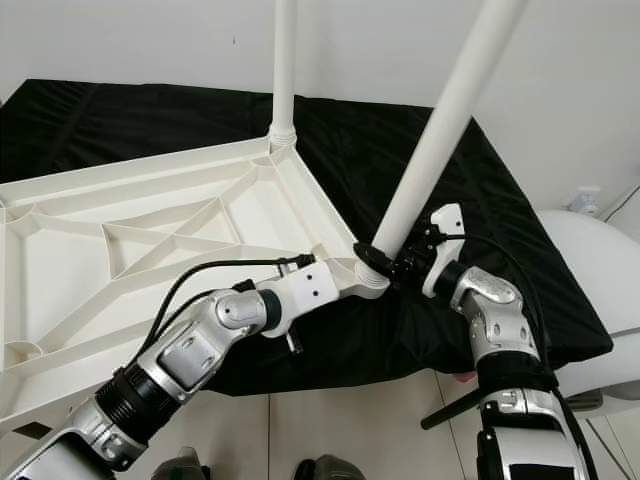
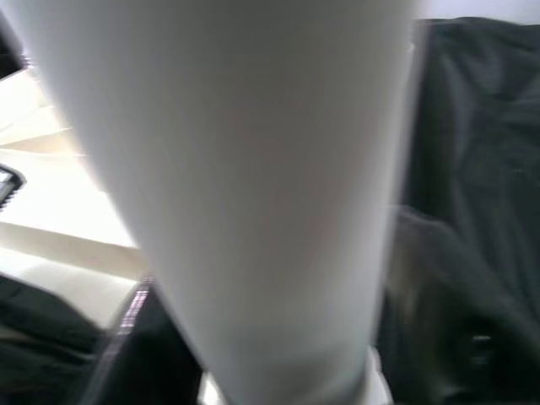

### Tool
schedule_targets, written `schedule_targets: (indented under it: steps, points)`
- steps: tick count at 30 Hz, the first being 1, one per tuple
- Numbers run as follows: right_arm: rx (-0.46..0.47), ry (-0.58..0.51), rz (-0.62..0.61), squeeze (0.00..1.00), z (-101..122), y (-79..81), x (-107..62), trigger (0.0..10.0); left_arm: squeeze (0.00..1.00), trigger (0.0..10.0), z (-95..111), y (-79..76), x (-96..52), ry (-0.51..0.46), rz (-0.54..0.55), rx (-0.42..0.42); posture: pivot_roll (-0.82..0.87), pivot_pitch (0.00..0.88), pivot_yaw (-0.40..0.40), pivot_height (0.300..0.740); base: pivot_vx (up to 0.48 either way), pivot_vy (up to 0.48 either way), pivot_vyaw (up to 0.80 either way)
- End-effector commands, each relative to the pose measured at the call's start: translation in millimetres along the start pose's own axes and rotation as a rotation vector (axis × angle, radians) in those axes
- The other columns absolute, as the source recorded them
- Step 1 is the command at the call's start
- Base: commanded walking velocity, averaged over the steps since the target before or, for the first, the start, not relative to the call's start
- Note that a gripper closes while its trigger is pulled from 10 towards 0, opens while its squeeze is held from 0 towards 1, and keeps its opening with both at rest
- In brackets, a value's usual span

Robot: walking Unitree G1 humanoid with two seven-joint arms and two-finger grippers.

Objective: Building children table

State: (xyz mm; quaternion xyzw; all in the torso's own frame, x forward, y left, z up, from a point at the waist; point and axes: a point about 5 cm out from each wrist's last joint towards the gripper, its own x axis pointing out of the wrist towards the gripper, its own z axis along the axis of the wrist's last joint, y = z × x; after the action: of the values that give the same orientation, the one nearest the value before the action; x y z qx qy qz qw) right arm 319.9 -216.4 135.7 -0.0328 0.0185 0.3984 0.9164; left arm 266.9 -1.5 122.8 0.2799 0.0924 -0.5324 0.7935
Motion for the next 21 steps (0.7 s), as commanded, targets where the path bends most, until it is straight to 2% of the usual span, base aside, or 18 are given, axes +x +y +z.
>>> schedule_targets:
  steps: [1,9,15,16,21]
  points:
    - [0.009,-0.005,-0.048,0.0,1.4,-8.9,-7.2,0.0,0.0,10.0,2.9,-12.2,4.6,-0.03,-0.095,0.015,0.01,0.0,-0.092,0.74,0.0,0.0,0.0]
    - [0.011,-0.011,-0.013,0.0,-3.0,-8.7,-6.3,0.0,0.0,10.0,2.3,-12.2,4.1,-0.028,-0.097,0.017,0.01,0.0,-0.088,0.74,0.0,0.0,0.0]
    - [0.006,-0.01,-0.032,0.0,-4.7,-10.2,-6.8,0.0,0.0,10.0,2.2,-12.2,4.0,-0.028,-0.098,0.019,0.01,0.0,-0.087,0.74,0.0,0.0,0.0]
    - [0.003,-0.009,-0.041,0.0,-5.1,-10.5,-6.9,10.0,0.0,10.0,2.2,-12.1,4.0,-0.028,-0.098,0.019,0.01,0.0,-0.088,0.74,0.0,0.0,0.0]
    - [0.011,-0.013,-0.069,0.0,-7.0,-9.2,-4.5,10.0,0.0,10.0,2.1,-12.2,3.7,-0.028,-0.099,0.018,0.01,0.0,-0.091,0.74,0.0,0.0,0.0]
